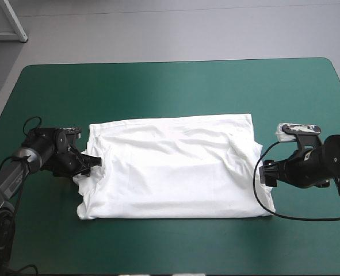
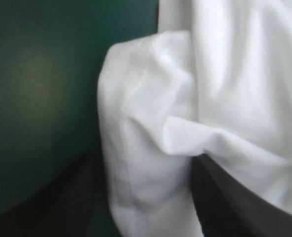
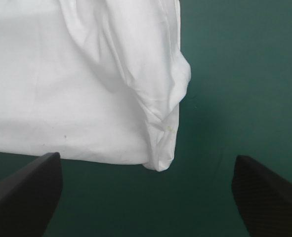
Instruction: Fold the cloth
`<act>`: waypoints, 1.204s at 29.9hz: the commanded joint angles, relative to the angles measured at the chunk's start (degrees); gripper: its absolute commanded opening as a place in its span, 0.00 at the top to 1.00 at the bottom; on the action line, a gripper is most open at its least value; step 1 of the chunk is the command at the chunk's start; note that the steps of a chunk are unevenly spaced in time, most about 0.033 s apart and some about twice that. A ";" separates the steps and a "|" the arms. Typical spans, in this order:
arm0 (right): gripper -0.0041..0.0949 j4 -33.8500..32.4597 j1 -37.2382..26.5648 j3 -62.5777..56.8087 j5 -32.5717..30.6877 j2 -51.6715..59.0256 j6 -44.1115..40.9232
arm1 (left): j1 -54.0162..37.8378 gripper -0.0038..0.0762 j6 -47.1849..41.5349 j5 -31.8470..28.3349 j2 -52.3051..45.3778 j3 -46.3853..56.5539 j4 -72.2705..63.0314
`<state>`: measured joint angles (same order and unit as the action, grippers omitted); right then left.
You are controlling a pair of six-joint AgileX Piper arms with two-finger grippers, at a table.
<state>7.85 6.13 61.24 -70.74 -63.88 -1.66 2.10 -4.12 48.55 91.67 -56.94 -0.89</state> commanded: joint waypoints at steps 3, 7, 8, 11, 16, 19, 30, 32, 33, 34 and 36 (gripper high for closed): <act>0.07 -0.06 -0.03 1.33 1.86 1.13 0.23 | 0.26 0.77 0.02 -0.90 -0.07 -0.31 -1.18; 0.07 -0.06 -0.03 1.33 2.26 1.13 0.23 | 0.26 0.96 0.88 -0.90 -0.19 -0.43 -0.96; 0.07 -0.06 -0.03 1.33 2.26 1.13 0.23 | 0.26 0.96 1.28 -0.85 -0.29 -0.54 -0.96; 0.07 -0.06 -0.03 1.33 2.26 1.13 0.23 | 0.26 0.96 1.15 -0.85 -1.43 -1.09 -0.12; 0.07 -0.06 -0.03 1.33 2.50 1.13 0.23 | 0.26 0.96 1.15 -0.85 -5.40 -3.24 -0.12; 0.07 -0.06 -0.03 1.33 3.31 1.13 0.23 | 0.26 0.96 1.01 -0.71 -8.10 -5.06 0.28; 0.07 -0.06 -0.03 1.33 6.11 1.01 0.32 | 0.91 0.96 7.44 -0.90 -11.26 -6.75 -12.72; 0.07 -0.06 -0.03 1.33 6.78 1.01 0.46 | 2.11 0.96 10.20 -1.22 -11.26 -6.75 -15.58; 0.07 -0.06 -0.03 1.33 7.11 1.01 0.46 | 3.12 0.96 11.08 -1.48 -11.26 -6.75 -16.40; 0.07 -0.06 -0.03 1.33 7.37 1.01 0.46 | 4.36 0.96 11.49 -1.88 -11.26 -6.75 -16.50; 0.07 -0.06 -0.03 1.33 7.58 1.01 0.46 | 7.24 0.96 11.74 -2.52 -11.13 -6.75 -15.95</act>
<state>7.61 6.13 61.18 -65.48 -63.88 -1.61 5.97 6.32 48.53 82.45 -61.78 -14.60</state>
